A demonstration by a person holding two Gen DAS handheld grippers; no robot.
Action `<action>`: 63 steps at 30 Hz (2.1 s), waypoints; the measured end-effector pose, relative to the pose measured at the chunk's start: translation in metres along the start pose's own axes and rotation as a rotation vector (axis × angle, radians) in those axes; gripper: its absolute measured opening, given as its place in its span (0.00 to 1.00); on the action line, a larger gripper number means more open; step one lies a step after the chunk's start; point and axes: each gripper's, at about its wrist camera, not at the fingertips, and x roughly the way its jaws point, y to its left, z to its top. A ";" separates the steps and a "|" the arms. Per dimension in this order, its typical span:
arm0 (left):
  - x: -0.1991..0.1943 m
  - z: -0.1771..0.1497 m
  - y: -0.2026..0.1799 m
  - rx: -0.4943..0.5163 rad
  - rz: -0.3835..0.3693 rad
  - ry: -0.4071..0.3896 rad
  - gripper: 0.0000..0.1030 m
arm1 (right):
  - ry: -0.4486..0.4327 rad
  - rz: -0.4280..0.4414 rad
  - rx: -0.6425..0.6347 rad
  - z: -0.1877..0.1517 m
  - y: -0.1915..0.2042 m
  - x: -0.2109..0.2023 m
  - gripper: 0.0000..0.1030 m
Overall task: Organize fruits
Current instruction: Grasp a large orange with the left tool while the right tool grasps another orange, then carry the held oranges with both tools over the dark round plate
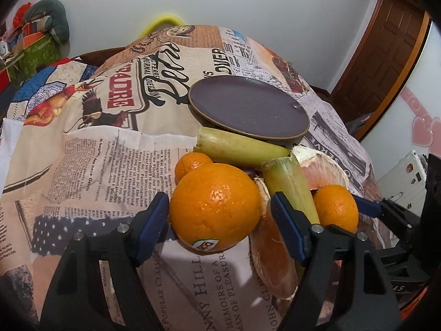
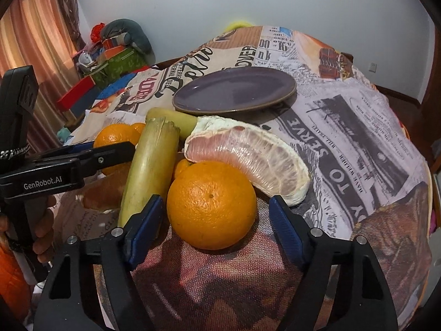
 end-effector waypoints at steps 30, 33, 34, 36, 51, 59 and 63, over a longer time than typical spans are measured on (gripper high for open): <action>-0.072 0.016 -0.011 0.077 0.045 -0.158 0.64 | -0.148 -0.036 -0.025 0.028 0.001 -0.053 0.59; -0.084 0.026 -0.013 0.072 0.045 -0.189 0.64 | -0.195 -0.043 -0.029 0.039 0.001 -0.065 0.59; -0.088 0.030 -0.014 0.071 0.043 -0.198 0.64 | -0.211 -0.042 -0.031 0.044 0.001 -0.070 0.59; -0.096 0.038 -0.017 0.083 0.043 -0.225 0.64 | -0.238 -0.048 -0.038 0.051 0.002 -0.076 0.59; -0.095 0.101 -0.032 0.145 0.053 -0.317 0.64 | -0.383 -0.110 -0.094 0.104 -0.003 -0.082 0.60; -0.061 0.124 -0.026 0.129 0.052 -0.295 0.64 | -0.347 -0.139 -0.101 0.125 -0.013 -0.053 0.60; -0.036 0.134 -0.020 0.120 0.046 -0.258 0.64 | -0.317 -0.142 -0.093 0.133 -0.024 -0.034 0.60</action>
